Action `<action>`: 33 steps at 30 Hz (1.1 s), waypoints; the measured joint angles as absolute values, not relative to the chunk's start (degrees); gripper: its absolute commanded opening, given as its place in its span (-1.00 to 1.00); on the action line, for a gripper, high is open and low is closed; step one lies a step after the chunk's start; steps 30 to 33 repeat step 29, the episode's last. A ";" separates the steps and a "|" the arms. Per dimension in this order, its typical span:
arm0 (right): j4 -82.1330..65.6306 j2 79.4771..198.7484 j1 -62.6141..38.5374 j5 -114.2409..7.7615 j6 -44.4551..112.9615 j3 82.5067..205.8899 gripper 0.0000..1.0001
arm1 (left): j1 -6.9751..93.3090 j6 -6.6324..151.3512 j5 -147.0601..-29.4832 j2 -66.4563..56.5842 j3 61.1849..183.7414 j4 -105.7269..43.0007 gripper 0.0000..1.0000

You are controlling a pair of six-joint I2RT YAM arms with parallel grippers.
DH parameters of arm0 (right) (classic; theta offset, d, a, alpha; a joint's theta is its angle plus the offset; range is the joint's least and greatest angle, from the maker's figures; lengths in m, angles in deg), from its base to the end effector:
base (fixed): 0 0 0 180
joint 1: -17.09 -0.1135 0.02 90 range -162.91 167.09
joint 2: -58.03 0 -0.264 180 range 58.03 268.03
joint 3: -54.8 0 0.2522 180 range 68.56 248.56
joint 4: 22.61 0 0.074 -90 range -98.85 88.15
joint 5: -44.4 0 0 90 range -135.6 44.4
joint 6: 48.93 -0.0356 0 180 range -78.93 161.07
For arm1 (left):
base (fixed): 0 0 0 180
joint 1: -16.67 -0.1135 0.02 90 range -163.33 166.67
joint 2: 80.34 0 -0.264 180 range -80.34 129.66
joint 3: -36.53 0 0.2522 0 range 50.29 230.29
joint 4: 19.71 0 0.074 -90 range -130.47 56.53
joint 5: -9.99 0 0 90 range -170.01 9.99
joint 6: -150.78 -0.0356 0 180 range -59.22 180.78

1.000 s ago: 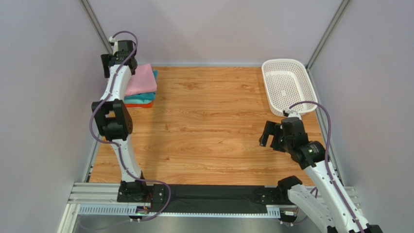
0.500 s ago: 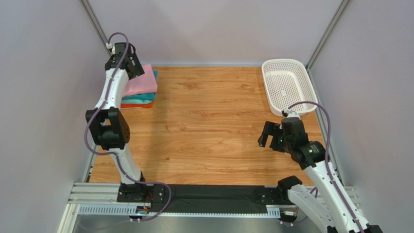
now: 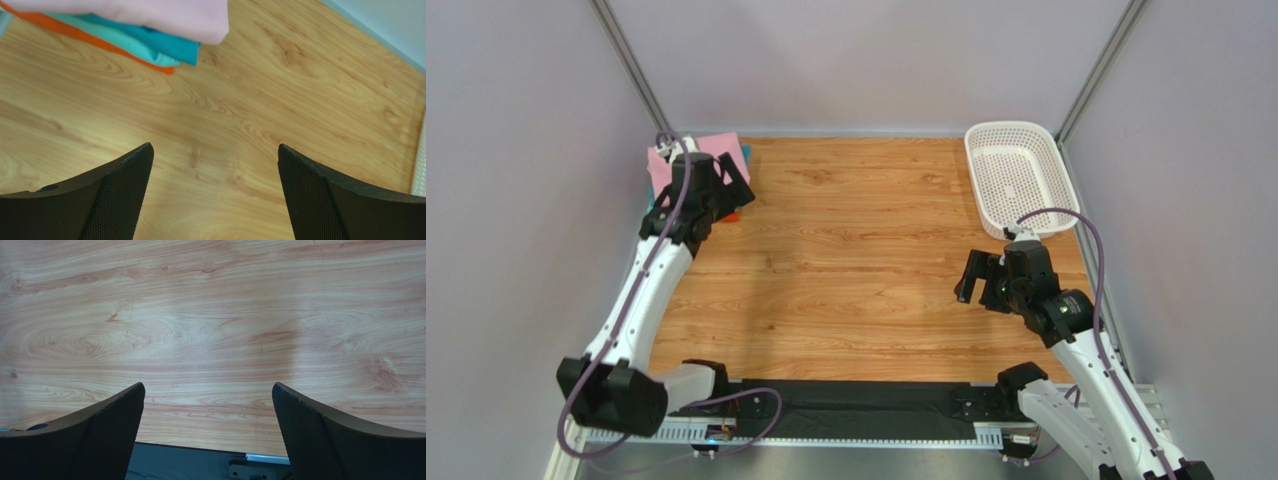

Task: Fold and stack the t-shirts
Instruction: Reset both grippers

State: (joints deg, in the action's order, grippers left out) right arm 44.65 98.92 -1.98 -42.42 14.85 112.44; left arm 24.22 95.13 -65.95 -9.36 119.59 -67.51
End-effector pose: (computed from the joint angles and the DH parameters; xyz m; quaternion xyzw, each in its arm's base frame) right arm 0.1250 0.0411 0.2745 0.0680 0.9384 0.1059 0.3217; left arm 0.2675 -0.0267 0.3525 -0.2590 0.8462 -0.0602 0.4618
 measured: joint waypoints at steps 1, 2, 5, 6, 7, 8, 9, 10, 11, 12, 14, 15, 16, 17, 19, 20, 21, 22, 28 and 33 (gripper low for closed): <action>44.50 99.05 -1.98 -42.53 14.87 112.44 1.00 | 25.18 95.81 -66.10 -13.21 116.68 -67.01 1.00; 44.23 99.20 -1.96 -42.57 14.92 112.44 1.00 | 26.40 96.77 -66.12 -16.79 114.17 -67.12 0.99; 43.62 99.22 -1.96 -42.62 14.98 112.44 1.00 | 29.66 98.43 -66.49 -25.23 108.51 -67.57 1.00; 43.58 99.22 -1.96 -42.59 14.98 112.49 1.00 | 31.26 98.97 -66.56 -27.59 106.96 -67.95 0.99; 43.51 99.24 -1.96 -42.46 14.98 112.55 1.00 | 32.48 99.43 -66.67 -29.47 105.43 -68.27 0.99; 43.45 99.24 -1.96 -42.37 14.98 112.59 1.00 | 33.66 99.94 -66.71 -30.80 104.16 -68.97 0.99; 43.36 99.24 -1.96 -42.13 14.96 112.64 1.00 | 35.02 100.48 -66.69 -32.05 102.70 -69.41 0.99; 43.12 99.24 -1.96 -41.92 14.96 112.68 1.00 | 36.31 101.03 -66.82 -33.16 100.88 -69.98 0.99; 42.86 99.24 -1.96 -41.54 14.94 112.77 1.00 | 37.64 101.58 -66.95 -34.02 99.18 -70.85 0.99; 42.51 99.24 -1.96 -41.19 14.89 112.81 1.00 | 39.21 102.12 -66.97 -34.72 97.43 -71.62 0.99; 42.03 99.24 -1.96 -40.71 14.83 112.86 1.00 | 42.01 103.50 -67.24 -36.07 93.63 -73.10 0.99; 41.76 99.24 -1.96 -40.54 14.78 112.86 1.00 | 43.34 104.20 -67.43 -36.68 91.85 -73.91 0.99; 41.28 99.22 -1.96 -40.41 14.76 112.86 1.00 | 44.57 104.94 -67.67 -37.45 89.87 -74.94 0.99; 40.91 99.22 -1.96 -40.28 14.72 112.84 1.00 | 45.09 105.55 -67.74 -38.08 88.49 -75.77 0.99; 39.86 99.07 -1.96 -40.10 14.50 112.44 1.00 | 45.55 106.08 -67.65 -39.35 86.72 -77.13 0.99; 39.53 98.94 -1.98 -40.08 14.35 112.18 1.00 | 45.57 106.06 -67.48 -39.92 86.39 -77.76 0.99; 38.97 98.70 -1.96 -40.06 14.26 111.63 1.00 | 45.57 106.06 -67.37 -40.40 86.33 -78.18 0.99; 38.44 98.37 -1.96 -40.06 14.11 111.09 1.00 | 45.57 105.95 -67.17 -40.81 86.35 -78.31 0.99; 37.48 96.10 -1.96 -40.06 13.50 107.50 1.00 | 45.57 105.71 -65.68 -42.41 86.35 -79.01 0.99; 37.46 95.79 -1.96 -40.06 13.47 107.35 1.00 | 45.57 105.68 -65.51 -42.52 86.35 -79.03 0.99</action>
